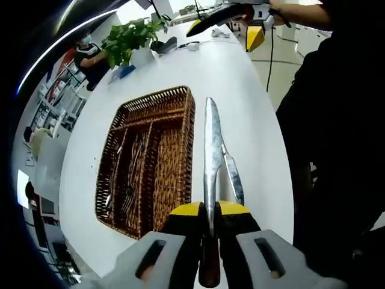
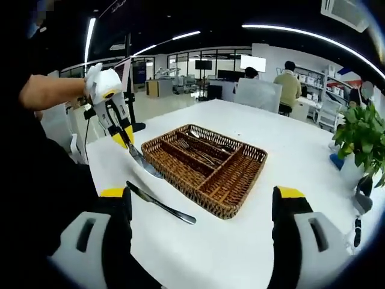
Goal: Arrange the knives, forks, and spoons in their matching storage slots by inserting each utensil handle-first until every utensil is classified and aligned in the correct compartment
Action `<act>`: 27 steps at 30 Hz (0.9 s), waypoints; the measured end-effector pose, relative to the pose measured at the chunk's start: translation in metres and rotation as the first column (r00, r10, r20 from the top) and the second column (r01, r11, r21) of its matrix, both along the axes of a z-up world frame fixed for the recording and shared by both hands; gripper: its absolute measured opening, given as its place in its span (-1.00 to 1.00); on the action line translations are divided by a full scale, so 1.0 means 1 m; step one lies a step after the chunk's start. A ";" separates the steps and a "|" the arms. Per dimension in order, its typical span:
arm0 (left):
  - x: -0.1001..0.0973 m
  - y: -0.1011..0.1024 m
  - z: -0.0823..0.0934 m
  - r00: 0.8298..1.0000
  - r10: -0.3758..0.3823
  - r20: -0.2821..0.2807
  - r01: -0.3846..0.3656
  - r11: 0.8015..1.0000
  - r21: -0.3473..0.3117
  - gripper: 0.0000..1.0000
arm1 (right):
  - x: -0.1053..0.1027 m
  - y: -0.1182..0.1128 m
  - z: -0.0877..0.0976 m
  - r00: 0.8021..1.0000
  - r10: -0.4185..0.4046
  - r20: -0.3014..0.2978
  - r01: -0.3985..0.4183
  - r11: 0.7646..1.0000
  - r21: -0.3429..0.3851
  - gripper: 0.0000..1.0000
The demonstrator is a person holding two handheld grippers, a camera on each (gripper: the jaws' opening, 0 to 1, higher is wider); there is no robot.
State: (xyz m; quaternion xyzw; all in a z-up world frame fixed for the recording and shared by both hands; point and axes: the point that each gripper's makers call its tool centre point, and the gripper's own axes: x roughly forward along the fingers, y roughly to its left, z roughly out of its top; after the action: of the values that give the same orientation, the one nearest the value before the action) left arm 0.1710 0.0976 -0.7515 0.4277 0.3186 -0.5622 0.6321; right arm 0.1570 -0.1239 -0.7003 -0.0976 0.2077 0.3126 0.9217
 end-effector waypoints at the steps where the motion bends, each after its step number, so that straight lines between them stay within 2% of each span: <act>1: 0.000 -0.001 0.004 1.000 -0.005 0.003 0.005 1.000 0.005 -0.87 | 0.000 -0.004 0.004 1.000 -0.015 0.005 0.015 1.000 0.017 1.00; 5: 0.004 -0.005 0.024 1.000 -0.012 0.027 0.012 1.000 0.021 -0.87 | 0.001 -0.015 0.024 0.996 -0.081 0.028 0.078 0.992 0.100 1.00; 7: 0.007 -0.007 0.029 0.999 -0.012 0.032 0.011 1.000 0.022 -0.87 | 0.000 -0.018 0.033 0.994 -0.100 0.039 0.094 0.988 0.119 1.00; 12: 0.010 -0.010 0.037 0.999 -0.009 0.039 0.009 1.000 0.014 -0.87 | -0.008 -0.022 0.051 0.992 -0.099 0.073 0.091 0.990 0.108 1.00; 17: 0.014 -0.008 0.038 0.999 -0.001 0.040 0.000 1.000 0.017 -0.87 | -0.014 -0.016 0.055 0.996 -0.036 0.084 0.029 0.997 0.072 1.00; 19: 0.015 -0.006 0.037 0.999 0.004 0.038 -0.004 1.000 0.020 -0.87 | -0.015 -0.013 0.051 0.996 0.002 0.087 -0.005 0.999 0.033 1.00; 27: 0.023 -0.004 0.041 0.998 0.021 0.055 -0.022 1.000 0.018 -0.87 | -0.014 -0.011 0.052 0.995 -0.004 0.096 0.002 1.000 0.021 1.00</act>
State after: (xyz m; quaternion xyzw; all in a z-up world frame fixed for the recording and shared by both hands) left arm 0.1937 0.0938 -0.7105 0.4453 0.3110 -0.5403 0.6427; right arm 0.1434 -0.1344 -0.6484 -0.1025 0.1599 0.3084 0.9321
